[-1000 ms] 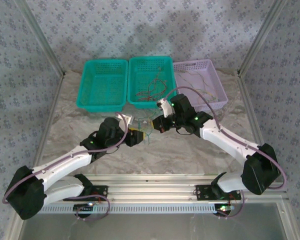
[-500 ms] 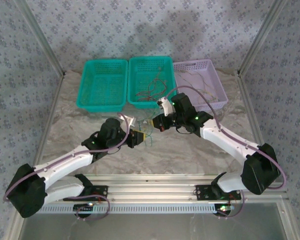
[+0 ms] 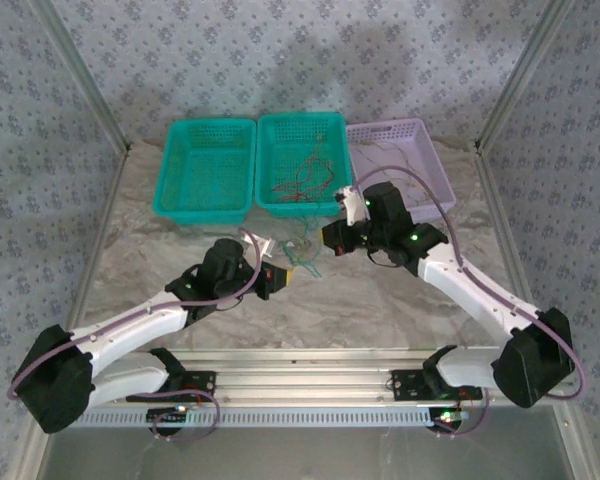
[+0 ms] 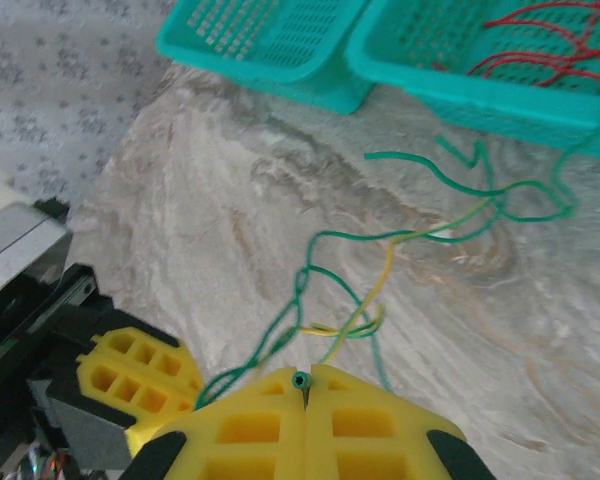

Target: Untangle the cables

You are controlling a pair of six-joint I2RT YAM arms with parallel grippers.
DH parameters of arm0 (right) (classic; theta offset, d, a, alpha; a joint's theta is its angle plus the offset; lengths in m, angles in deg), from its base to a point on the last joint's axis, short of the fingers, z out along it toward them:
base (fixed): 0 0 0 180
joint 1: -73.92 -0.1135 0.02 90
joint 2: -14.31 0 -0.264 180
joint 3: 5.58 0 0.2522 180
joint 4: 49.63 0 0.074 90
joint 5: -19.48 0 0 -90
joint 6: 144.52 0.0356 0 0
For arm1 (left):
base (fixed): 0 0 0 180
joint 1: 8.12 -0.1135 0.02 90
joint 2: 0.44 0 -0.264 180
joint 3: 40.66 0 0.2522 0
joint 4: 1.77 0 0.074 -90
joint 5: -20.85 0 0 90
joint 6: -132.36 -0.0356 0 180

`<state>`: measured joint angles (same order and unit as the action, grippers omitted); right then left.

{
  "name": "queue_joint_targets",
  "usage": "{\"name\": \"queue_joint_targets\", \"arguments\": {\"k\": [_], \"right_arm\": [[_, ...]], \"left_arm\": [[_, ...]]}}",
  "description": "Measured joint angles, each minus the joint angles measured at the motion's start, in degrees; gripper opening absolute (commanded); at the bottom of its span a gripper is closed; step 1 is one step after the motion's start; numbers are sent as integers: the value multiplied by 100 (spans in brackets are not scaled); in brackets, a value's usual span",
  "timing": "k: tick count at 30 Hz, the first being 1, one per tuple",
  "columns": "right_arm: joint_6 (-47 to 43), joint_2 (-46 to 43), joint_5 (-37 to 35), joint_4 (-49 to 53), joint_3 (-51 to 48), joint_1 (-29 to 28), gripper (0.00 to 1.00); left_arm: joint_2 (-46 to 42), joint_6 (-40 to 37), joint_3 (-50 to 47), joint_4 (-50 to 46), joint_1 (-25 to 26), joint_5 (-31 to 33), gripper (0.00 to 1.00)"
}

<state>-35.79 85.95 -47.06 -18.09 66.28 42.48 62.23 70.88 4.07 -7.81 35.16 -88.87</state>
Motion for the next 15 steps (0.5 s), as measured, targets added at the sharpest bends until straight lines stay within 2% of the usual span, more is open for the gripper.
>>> {"name": "queue_joint_targets", "arguments": {"k": [4,6,8,9,11,15], "right_arm": [[227,-212,-116,-28,-264,404,0],[345,-227,-98,-48,-345,592,0],[448,-227,-66,-76,-404,713,0],[474,-227,-39,-92,-422,721,0],[511,-227,24,-136,-455,721,0],[595,-260,-44,-87,-516,824,0]], "left_arm": [[0,0,-50,-24,2,-2,1],[0,-9,-50,-22,2,0,20],[0,-31,-50,-17,2,2,50],[2,-4,-50,-15,2,2,59],[13,15,-50,2,2,2,69],[122,68,-48,120,2,2,72]]}}
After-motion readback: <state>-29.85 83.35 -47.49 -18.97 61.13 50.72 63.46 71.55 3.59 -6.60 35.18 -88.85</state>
